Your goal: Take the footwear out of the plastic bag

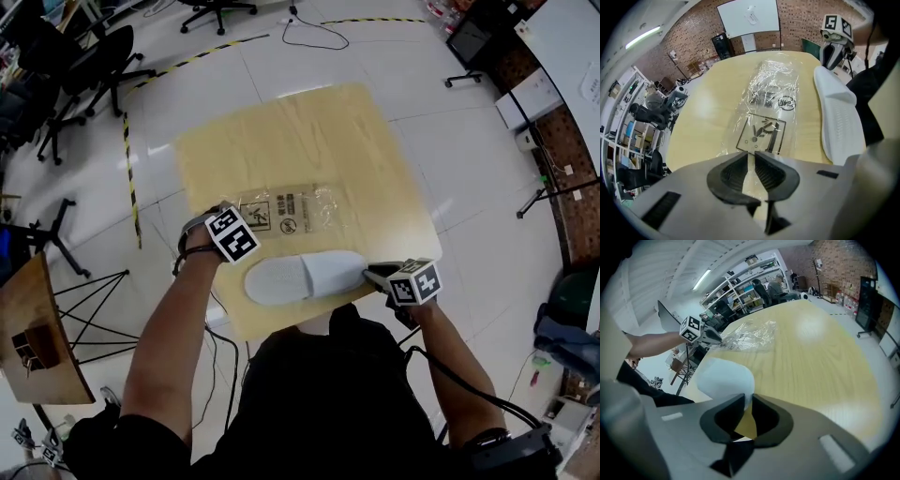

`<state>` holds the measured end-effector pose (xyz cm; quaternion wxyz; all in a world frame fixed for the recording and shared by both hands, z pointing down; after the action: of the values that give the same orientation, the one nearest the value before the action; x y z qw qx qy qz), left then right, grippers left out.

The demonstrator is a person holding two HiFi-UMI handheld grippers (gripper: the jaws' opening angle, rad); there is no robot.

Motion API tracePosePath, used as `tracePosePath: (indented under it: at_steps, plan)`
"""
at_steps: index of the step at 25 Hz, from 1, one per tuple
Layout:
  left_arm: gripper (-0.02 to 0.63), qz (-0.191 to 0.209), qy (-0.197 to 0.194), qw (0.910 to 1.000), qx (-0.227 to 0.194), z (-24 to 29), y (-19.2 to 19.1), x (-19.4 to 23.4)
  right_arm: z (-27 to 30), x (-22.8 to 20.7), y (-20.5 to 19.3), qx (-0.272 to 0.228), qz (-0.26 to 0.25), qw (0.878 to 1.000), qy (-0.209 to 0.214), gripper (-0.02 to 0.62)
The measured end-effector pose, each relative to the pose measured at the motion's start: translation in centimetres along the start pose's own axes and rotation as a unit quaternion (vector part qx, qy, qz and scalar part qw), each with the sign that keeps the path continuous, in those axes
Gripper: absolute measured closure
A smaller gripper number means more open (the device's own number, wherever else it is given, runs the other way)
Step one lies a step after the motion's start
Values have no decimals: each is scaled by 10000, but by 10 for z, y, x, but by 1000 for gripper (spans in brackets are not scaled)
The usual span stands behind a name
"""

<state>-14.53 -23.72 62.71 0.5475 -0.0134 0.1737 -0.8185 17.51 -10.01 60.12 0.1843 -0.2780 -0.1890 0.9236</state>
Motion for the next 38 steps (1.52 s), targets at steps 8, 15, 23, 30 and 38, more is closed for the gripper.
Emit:
tracePosePath:
  at_steps: [8,15,23,30,38]
  plan:
    - [367,5,-246,9955,-917,-21,12,-2,-28,7,6,-1063,285,9918,-647,370]
    - [359,-443,536,9727,-2214,-100,24,4,-87,22,-10,-2000,134,9755,-911,404]
    - [576,-2936,1169,8749,-3670,-233,-20,-132,-174,63,-57,-2746,27,9615,-134,594]
    - [600,-4631,795,8028,-3670,-268,-43,-335,-193,107,-88,-2680,-247,9565,1125,594]
    - [600,-4650,1014,8041,-3563,-300,-47,-403,-188,160,-129,-2316,-708,9588,1488,594]
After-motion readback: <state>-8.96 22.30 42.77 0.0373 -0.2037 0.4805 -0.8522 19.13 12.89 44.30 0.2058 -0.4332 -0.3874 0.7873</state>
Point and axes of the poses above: the fingertips, and each gripper's own axes: z forward along the fingers, x to its left, y out of its top, the point moved 4 cm from there along -z, backward along the fingers, and after that the axes turned 6 degrees about -x, right-handed, at the moved point
